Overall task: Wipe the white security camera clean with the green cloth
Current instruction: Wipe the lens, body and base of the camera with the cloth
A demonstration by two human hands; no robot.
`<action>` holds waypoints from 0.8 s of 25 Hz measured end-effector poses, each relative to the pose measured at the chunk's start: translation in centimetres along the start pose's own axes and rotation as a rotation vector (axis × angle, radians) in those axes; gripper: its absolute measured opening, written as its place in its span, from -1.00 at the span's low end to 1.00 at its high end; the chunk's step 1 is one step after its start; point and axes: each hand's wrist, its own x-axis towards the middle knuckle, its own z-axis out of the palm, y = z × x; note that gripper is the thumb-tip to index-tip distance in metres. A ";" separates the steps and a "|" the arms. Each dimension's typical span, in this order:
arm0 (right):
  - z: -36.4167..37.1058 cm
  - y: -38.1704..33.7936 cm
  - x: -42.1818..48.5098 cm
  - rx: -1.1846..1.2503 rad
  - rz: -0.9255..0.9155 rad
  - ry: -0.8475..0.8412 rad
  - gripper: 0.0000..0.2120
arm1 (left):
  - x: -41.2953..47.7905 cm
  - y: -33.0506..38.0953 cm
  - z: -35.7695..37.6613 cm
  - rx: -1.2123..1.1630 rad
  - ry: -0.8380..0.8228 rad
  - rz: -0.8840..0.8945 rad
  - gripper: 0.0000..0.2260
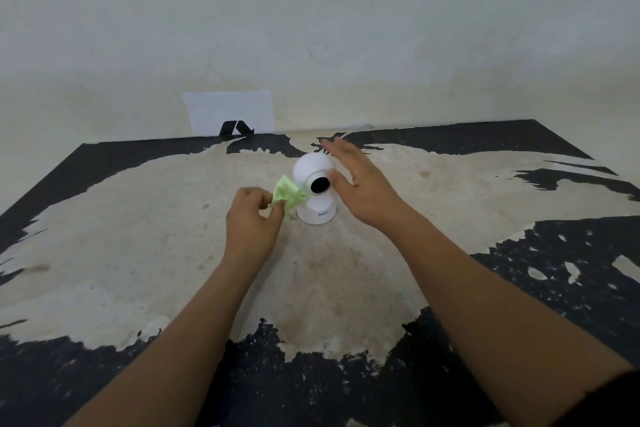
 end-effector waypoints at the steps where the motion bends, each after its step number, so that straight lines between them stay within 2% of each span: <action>1: 0.3 -0.1 0.3 -0.046 -0.030 -0.079 -0.56 | 0.5 0.3 0.2 0.013 0.002 -0.001 -0.93; 3: 1.2 0.1 0.3 -0.087 -0.025 -0.166 -0.54 | 1.4 1.3 0.7 -0.042 -0.022 -0.066 -0.96; 7: 2.2 0.6 0.0 -0.083 -0.009 -0.128 -0.50 | 1.3 2.2 2.3 -0.023 -0.055 -0.001 -0.78; 13: 2.4 0.6 0.1 -0.038 0.012 -0.113 -0.53 | 0.1 2.5 3.3 0.127 -0.184 -0.067 -0.81; 18: 2.2 0.5 0.2 0.086 0.046 -0.088 -0.59 | 2.0 3.2 2.2 -0.072 -0.058 -0.008 -0.75; 20: 2.0 0.5 0.3 0.077 0.056 -0.096 -0.55 | 3.0 2.9 2.3 -0.165 -0.074 -0.064 -0.69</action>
